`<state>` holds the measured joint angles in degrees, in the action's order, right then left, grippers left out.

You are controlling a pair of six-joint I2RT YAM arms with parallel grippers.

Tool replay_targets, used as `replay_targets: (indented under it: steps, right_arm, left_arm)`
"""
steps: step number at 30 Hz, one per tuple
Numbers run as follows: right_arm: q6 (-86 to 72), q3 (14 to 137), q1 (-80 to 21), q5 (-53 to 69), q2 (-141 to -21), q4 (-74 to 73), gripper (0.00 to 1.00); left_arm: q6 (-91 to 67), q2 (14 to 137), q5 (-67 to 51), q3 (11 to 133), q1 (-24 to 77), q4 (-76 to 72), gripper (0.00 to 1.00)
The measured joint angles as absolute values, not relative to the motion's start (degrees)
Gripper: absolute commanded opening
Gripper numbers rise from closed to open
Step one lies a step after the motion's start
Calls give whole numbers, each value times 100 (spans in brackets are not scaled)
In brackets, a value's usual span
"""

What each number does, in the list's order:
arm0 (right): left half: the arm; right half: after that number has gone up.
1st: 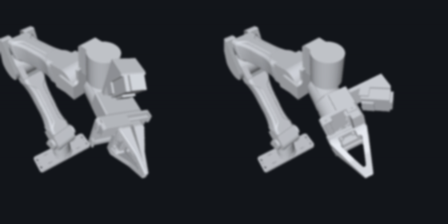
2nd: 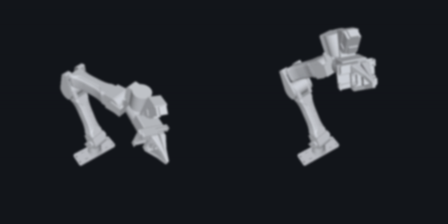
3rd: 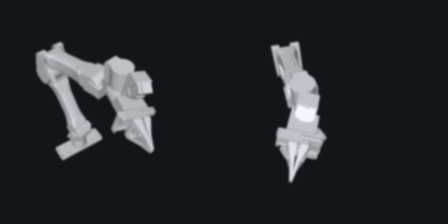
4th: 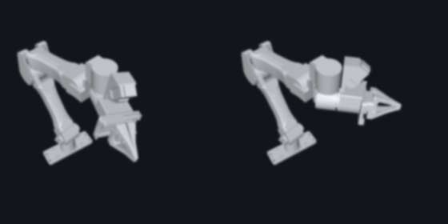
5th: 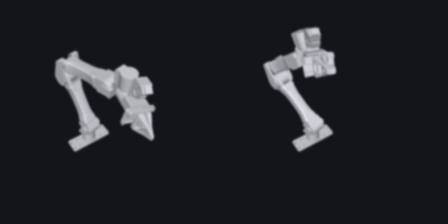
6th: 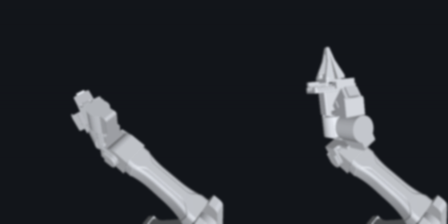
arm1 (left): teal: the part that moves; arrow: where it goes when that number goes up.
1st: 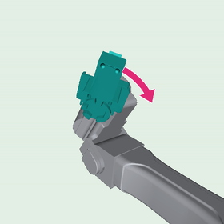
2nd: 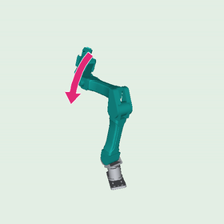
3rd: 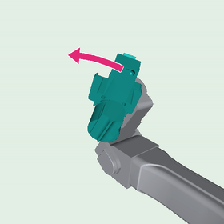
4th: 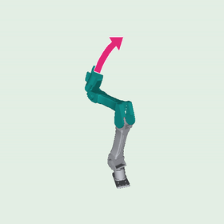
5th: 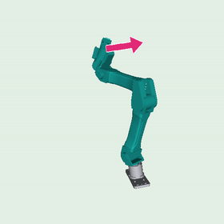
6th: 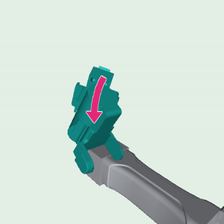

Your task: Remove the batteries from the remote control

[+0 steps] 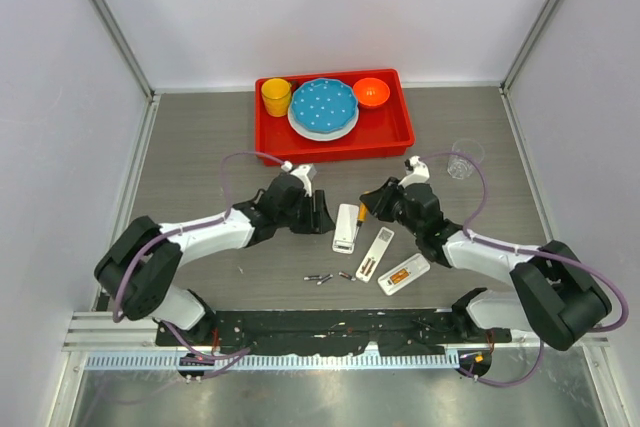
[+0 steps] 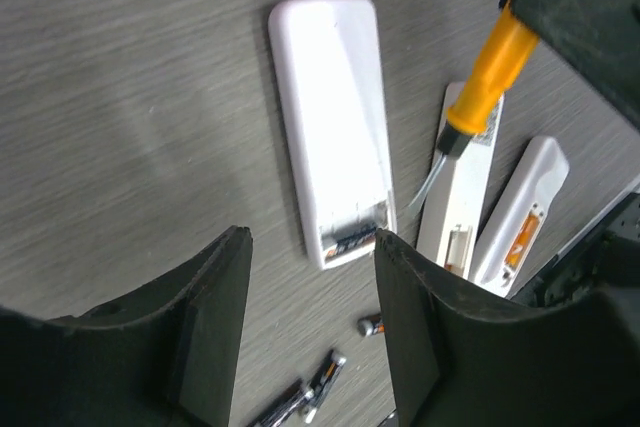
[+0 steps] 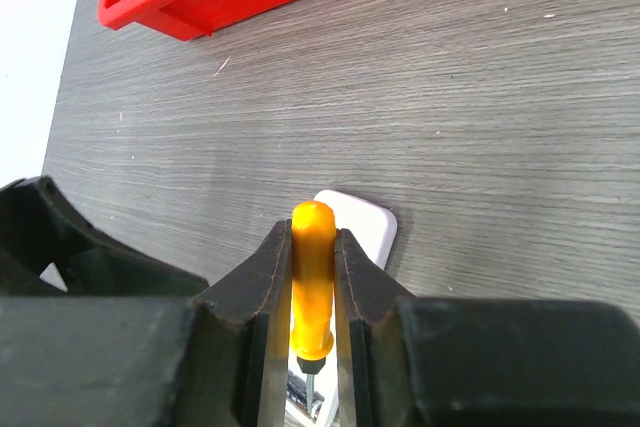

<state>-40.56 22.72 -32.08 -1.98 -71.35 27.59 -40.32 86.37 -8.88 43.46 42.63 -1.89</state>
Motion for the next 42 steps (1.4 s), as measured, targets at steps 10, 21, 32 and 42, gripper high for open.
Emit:
replay_targets:
  steps: [10, 21, 32, 42]
  right_arm:
    - [-3887, 2449, -3341, 14, -7745, 3011, 1]
    - [-3625, 2499, -3780, -292, -7889, 3258, 1]
    - [-3111, 1977, -4635, -1428, -7478, 4053, 2]
    - [-2633, 1575, -4731, -1577, -6689, 4571, 1]
  left_arm:
    - [-4209, 8296, -412, 3645, 4980, 1, 27]
    - [-4659, 8602, -370, 3426, 5330, -565, 17]
    - [-4934, 8995, -436, 3437, 5354, -1273, 6]
    - [-5120, 9139, -429, 3448, 5356, -1531, 0]
